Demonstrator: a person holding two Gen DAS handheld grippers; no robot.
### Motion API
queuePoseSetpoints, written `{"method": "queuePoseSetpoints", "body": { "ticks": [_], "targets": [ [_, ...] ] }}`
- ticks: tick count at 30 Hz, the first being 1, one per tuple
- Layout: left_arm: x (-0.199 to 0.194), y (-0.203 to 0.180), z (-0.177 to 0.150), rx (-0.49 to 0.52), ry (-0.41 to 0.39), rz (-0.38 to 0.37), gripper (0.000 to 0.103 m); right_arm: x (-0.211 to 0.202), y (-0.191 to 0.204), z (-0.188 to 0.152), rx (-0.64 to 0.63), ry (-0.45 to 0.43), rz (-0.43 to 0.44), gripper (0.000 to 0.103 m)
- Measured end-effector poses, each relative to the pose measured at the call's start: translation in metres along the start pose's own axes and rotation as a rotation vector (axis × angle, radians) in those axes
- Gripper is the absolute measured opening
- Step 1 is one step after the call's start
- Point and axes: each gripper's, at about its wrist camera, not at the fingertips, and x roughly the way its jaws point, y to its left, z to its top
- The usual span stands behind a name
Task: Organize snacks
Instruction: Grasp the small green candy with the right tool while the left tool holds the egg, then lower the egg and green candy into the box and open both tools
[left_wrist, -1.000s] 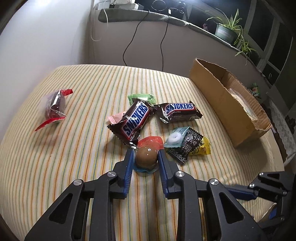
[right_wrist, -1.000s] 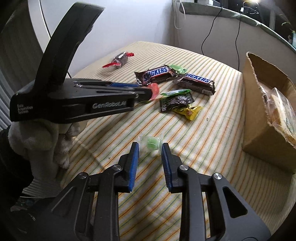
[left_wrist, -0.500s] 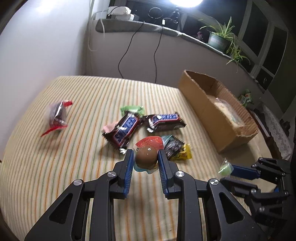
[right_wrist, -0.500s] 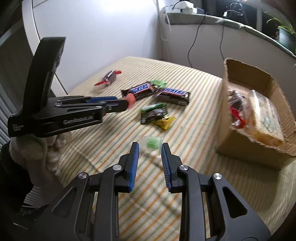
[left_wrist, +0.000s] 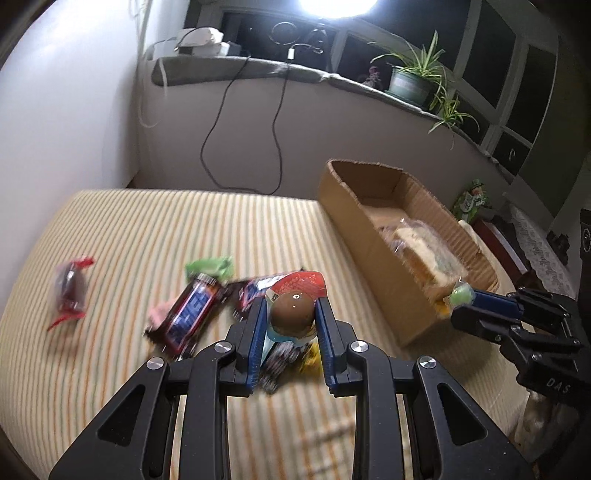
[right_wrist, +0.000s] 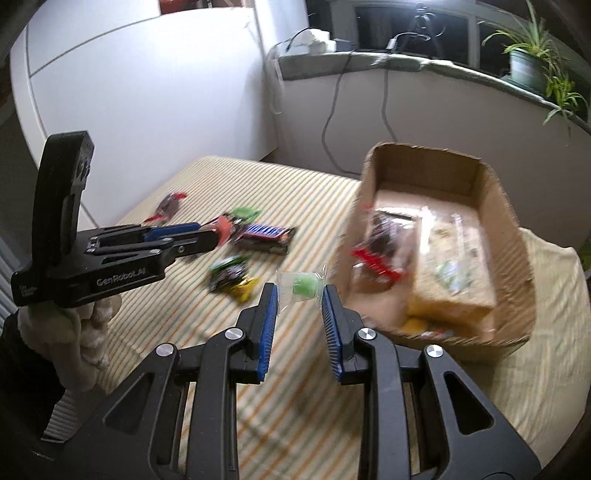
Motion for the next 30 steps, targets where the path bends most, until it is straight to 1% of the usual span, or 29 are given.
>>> {"method": "queuePoseSetpoints", "body": {
  "ticks": [9,18,21,30],
  "targets": [
    [0.027,-0.026,0.038,0.053,-0.021,-0.041,0.025,0.002,-0.038,0.017,0.046,-0.032,-0.046,0.026],
    [0.068,-0.048,0.069,0.100,0.008,-0.077,0.025,0.014,-0.061,0.022,0.075,-0.027,-0.064,0.026],
    [0.081,-0.056,0.077,0.131,0.015,-0.072,0.025,0.018,-0.067,0.024,0.080,-0.023,-0.067,0.026],
    [0.105,-0.070,0.093,0.169,0.027,-0.085,0.025,0.030,-0.083,0.025,0.106,-0.006,-0.071,0.026]
  ]
}}
